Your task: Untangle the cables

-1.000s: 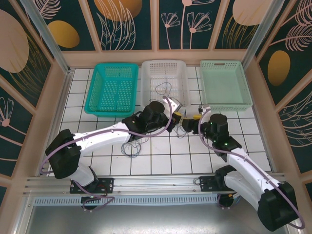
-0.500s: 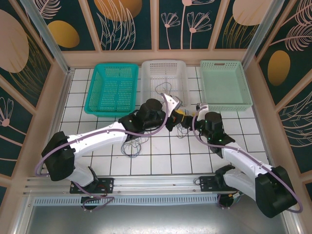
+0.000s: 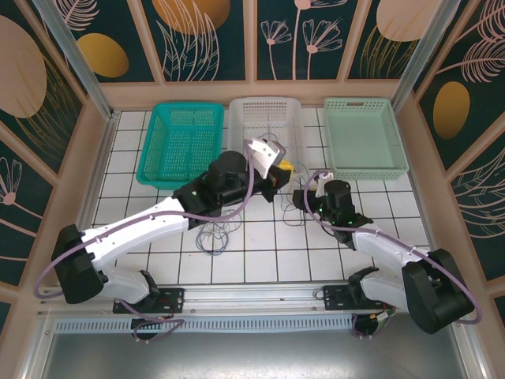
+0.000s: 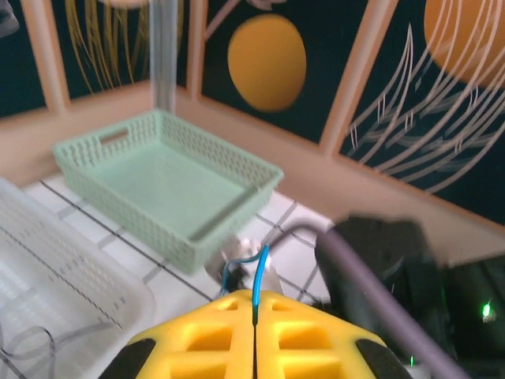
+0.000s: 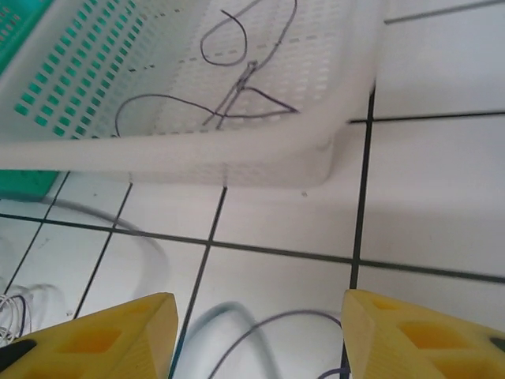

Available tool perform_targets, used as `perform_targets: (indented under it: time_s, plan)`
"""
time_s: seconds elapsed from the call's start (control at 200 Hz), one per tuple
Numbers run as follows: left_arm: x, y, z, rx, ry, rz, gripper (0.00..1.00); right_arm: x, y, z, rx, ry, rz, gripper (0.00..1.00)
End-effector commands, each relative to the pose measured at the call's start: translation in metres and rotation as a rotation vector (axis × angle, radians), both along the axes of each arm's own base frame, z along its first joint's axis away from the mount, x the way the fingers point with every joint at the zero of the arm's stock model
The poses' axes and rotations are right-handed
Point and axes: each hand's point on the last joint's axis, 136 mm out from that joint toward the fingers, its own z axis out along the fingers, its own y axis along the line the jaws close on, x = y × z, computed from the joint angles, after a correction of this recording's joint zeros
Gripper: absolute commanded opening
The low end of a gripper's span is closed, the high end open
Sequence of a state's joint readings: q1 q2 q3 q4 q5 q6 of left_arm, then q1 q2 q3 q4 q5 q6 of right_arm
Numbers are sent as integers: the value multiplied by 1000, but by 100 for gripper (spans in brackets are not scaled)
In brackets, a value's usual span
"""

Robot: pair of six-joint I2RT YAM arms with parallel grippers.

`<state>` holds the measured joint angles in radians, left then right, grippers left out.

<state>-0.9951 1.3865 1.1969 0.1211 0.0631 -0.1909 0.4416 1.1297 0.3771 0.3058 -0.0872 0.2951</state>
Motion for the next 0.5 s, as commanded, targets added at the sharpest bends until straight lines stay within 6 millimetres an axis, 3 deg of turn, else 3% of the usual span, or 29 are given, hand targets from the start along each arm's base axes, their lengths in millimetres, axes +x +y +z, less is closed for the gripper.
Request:
perform_targets:
  time_s: [0.0,0.33,0.405,0.495]
  plan:
    - [5,14,42,-24,-106,67,6,-10,-7,-10,4,30,-32,58]
    - [8,19,65,-73,-142,102,5,-16,-17,-7,-9,20,-62,61]
    - [6,24,76,-99,-165,109,5,-16,-23,-15,-12,52,-92,56]
    - [3,33,91,-121,-192,122,5,-16,-32,-25,6,90,-136,40]
